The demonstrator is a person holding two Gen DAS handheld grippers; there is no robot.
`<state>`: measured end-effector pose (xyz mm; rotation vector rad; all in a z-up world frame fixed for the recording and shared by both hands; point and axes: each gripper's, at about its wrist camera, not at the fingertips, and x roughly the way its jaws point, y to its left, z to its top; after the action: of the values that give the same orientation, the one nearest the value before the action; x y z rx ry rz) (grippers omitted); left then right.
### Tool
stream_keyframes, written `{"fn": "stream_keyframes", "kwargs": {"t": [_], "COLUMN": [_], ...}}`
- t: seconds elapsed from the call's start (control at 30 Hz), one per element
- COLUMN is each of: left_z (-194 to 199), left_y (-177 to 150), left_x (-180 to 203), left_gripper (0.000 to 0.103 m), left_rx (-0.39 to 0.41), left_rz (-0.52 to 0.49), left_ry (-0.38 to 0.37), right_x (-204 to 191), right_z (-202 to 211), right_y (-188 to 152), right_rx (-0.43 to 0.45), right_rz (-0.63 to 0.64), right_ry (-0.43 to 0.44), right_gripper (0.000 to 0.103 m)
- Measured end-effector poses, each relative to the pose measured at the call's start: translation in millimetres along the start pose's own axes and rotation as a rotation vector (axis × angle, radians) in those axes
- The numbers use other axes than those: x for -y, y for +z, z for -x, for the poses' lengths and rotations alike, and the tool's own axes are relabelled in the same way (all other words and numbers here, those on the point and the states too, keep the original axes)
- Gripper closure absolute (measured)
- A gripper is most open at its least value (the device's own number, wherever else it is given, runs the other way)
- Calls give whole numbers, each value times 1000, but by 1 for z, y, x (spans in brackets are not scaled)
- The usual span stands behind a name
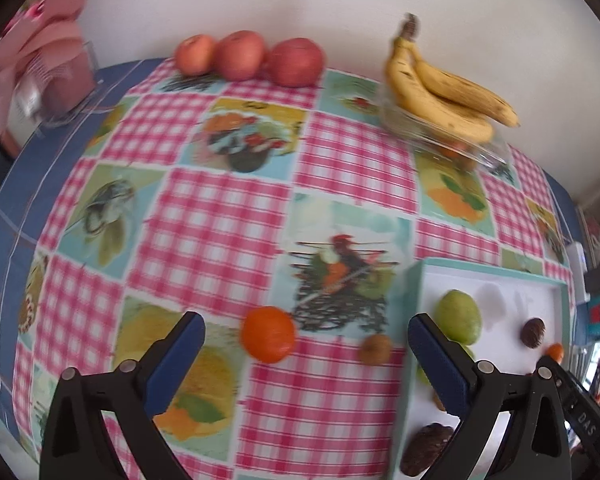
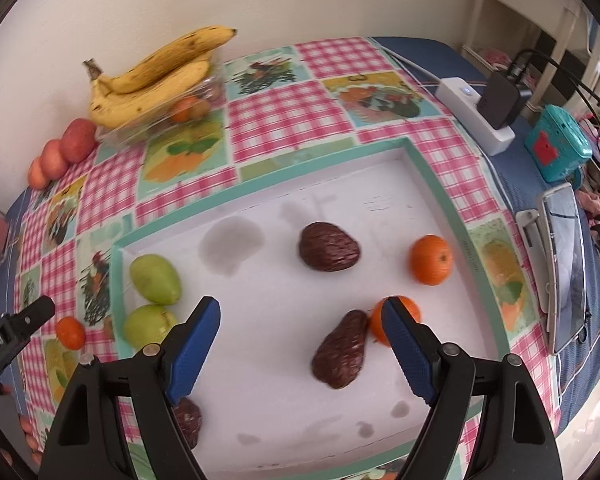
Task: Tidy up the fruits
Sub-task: 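Move both tools back over the tablecloth, left tool toward a loose orange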
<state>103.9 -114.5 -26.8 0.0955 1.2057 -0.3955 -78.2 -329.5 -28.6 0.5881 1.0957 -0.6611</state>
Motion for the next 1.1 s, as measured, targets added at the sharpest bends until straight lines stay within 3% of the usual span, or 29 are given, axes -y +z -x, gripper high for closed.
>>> {"fn": "stream_keyframes", "kwargs": {"t": [0.17, 0.53, 1.1], "left_z": [4, 23, 31], "left_y": [0, -3, -4], "left_x": [-26, -65, -80], "left_gripper": [0, 0, 0], "left_rx": [4, 41, 59], "left_rz": [47, 119, 123], "left_ry": [22, 36, 44], "right_x": [-14, -42, -83], "right_z": [6, 24, 23], "right_y": [-7, -17, -24], "right_rx": [14, 63, 47], "right_rz": [33, 101, 193], "right_ry": [7, 44, 155], "right_gripper": [10, 9, 9]}}
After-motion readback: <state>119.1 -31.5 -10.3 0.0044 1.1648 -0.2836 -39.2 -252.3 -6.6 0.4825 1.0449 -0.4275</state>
